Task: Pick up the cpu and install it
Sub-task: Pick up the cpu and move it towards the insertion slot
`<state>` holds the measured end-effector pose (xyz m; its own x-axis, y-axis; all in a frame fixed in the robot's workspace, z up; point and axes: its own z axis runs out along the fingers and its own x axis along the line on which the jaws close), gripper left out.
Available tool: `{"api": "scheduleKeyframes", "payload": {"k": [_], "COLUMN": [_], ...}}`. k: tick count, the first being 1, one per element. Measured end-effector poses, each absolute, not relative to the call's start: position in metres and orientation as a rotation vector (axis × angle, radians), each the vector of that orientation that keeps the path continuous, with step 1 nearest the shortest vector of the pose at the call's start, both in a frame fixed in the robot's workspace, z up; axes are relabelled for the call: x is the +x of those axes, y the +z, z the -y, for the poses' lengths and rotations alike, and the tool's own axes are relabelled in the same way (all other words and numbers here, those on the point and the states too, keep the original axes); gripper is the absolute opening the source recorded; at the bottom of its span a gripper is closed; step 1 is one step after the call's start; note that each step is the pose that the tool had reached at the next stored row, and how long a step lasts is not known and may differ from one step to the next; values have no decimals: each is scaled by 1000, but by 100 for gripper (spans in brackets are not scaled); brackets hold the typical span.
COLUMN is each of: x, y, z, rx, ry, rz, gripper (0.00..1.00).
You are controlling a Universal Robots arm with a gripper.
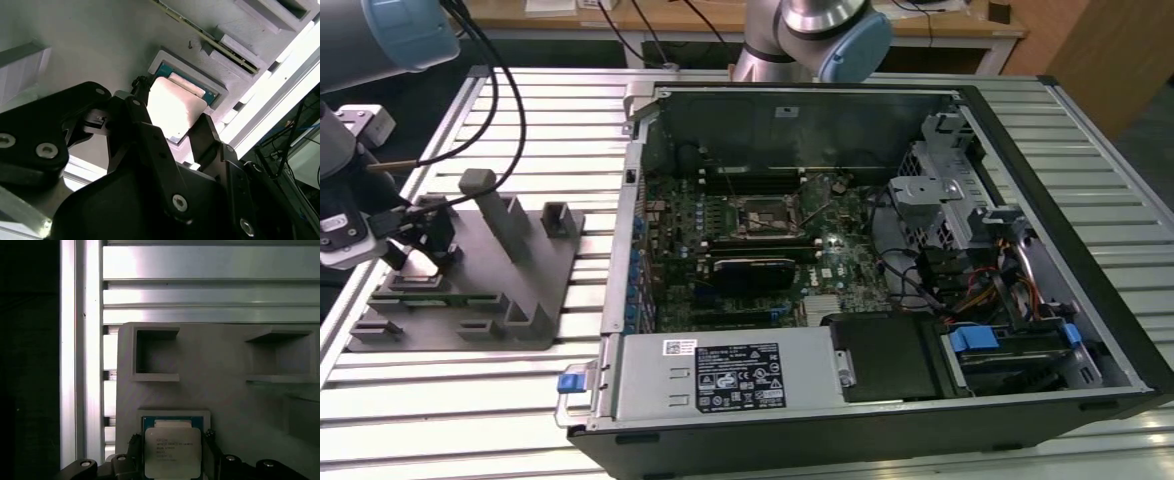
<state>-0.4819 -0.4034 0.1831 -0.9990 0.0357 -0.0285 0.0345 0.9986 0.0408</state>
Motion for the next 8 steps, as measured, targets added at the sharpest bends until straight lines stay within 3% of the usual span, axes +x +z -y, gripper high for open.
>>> {"api": "scheduleKeyframes", "payload": {"k": [8], "x": [-482], "y": [183], "z": [403], "rx": [35], "ry": [63], "rz": [-3112], "gripper": [59]}}
